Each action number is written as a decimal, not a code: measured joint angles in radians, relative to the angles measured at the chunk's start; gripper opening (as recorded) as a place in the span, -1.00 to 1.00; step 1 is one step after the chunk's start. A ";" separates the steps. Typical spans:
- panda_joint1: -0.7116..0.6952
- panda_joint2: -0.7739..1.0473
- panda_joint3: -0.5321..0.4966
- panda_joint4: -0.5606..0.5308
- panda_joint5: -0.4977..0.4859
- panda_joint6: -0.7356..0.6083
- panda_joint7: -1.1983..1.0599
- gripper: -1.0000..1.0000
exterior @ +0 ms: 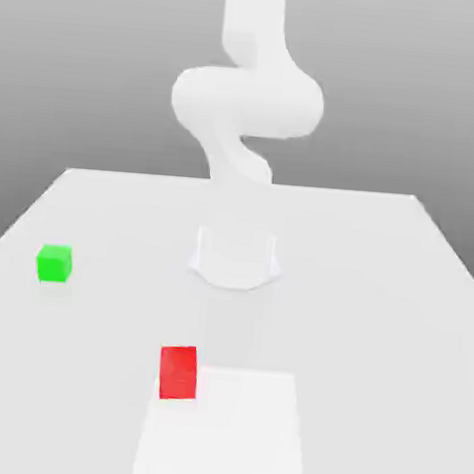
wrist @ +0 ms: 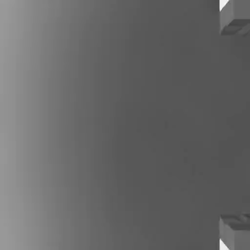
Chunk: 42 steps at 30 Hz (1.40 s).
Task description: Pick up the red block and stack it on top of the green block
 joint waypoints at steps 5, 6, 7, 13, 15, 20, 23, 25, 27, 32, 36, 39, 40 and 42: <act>0.023 0.163 -0.077 -0.139 0.018 0.116 -0.089 0.00; 0.026 0.196 -0.088 -0.166 0.021 0.138 -0.107 0.00; 0.029 0.228 -0.099 -0.193 0.023 0.161 -0.123 0.00; 0.033 0.435 -0.150 -0.367 0.016 0.306 -0.216 0.00; 0.023 0.514 -0.161 -0.431 -0.002 0.362 -0.240 0.00; 0.007 0.715 -0.171 -0.506 -0.015 0.511 -0.289 0.00; 0.003 0.786 -0.153 -0.498 0.037 0.570 -0.330 0.00; -0.015 0.832 -0.126 -0.492 0.075 0.608 -0.358 0.00; -0.041 0.879 -0.090 -0.487 0.115 0.648 -0.386 0.00; -0.084 0.940 -0.036 -0.482 0.152 0.700 -0.410 -1.00; -0.090 0.947 -0.030 -0.482 0.153 0.705 -0.410 -1.00; -0.069 0.902 -0.060 -0.485 0.120 0.667 -0.388 -1.00; -0.059 0.881 -0.075 -0.487 0.104 0.649 -0.377 -1.00; -0.050 0.835 -0.094 -0.492 0.063 0.611 -0.349 -1.00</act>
